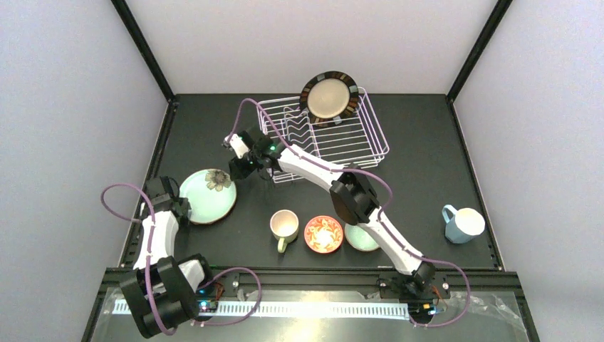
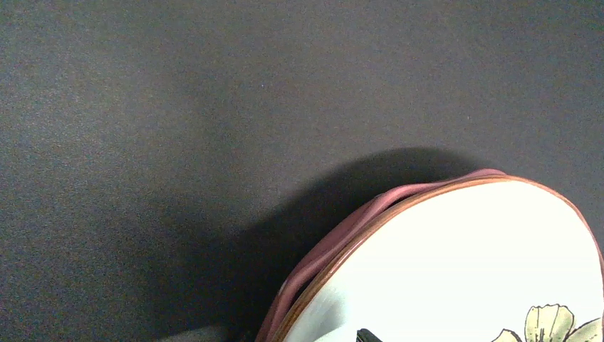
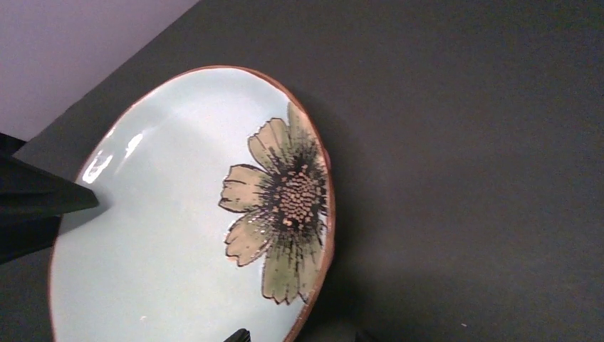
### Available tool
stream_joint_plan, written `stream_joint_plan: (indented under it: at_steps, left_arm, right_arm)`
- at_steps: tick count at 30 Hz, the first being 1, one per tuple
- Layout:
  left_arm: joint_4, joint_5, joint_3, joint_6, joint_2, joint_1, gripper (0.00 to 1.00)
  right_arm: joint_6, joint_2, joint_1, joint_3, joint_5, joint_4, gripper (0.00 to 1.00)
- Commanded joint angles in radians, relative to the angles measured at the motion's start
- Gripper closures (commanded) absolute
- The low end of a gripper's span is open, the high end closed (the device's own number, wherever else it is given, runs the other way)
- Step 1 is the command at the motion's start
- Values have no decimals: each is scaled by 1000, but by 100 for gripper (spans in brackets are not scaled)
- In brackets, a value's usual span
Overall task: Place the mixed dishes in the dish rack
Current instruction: Grab the plate from the plate.
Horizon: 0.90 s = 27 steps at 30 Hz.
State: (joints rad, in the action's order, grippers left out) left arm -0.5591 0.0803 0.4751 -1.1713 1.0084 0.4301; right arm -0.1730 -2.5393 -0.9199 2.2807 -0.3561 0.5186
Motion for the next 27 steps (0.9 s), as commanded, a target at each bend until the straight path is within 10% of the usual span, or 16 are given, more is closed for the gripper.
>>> stream_joint_plan:
  at_steps: [1,27]
  left_arm:
    - [33,-25,-5,-10,13,-8,16]
    - [64,-43,-16,-11,31,-7,16]
  right_arm:
    - [-24,-57,-7,44,-75,14,14]
    - [-60,-86,-30,58,-214,11,10]
